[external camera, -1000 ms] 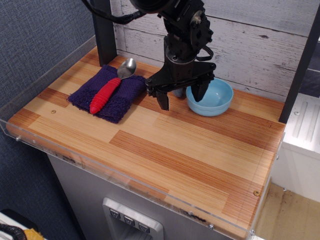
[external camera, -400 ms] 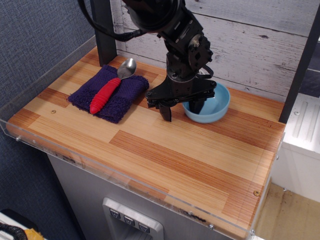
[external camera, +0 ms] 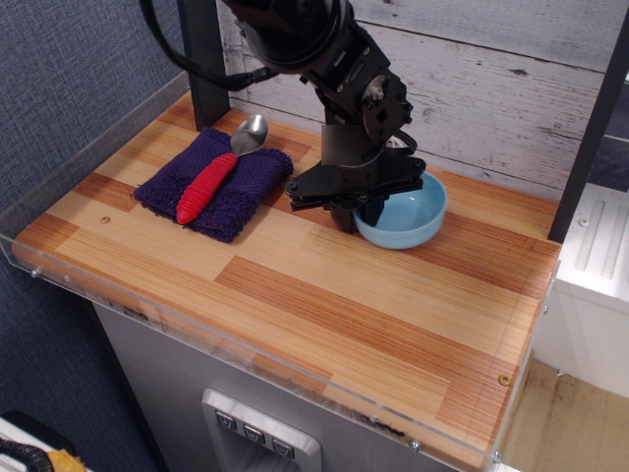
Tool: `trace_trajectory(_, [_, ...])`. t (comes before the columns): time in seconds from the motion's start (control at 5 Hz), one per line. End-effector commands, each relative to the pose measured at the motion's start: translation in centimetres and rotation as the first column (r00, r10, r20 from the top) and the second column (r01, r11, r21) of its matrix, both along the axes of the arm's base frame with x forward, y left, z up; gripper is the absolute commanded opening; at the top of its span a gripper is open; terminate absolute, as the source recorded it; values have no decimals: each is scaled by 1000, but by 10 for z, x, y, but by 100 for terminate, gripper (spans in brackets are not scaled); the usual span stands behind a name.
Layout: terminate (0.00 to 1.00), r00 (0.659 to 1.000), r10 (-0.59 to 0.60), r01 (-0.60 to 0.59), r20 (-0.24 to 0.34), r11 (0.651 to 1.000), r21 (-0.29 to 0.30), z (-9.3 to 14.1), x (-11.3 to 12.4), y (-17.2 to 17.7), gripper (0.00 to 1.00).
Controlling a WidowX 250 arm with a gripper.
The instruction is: Put the bowl right under the napkin.
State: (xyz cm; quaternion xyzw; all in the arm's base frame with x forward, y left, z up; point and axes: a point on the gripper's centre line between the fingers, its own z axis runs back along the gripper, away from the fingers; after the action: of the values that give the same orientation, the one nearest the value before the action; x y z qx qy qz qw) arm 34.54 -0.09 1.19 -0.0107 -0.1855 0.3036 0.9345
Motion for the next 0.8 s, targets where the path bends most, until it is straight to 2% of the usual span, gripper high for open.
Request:
trace_trajectory(0.0, [0, 993, -111, 111, 42, 994, -10, 17, -3, 13, 0])
trace_trajectory(0.2, [0, 975, -207, 208, 85, 978, -11, 32, 0, 8, 0])
trace_trajectory(0.4, [0, 957, -255, 259, 137, 966, -9, 60, -1, 3, 0])
trace_trajectory(0.6, [0, 955, -231, 235, 189, 972, -4, 88, -9, 10, 0])
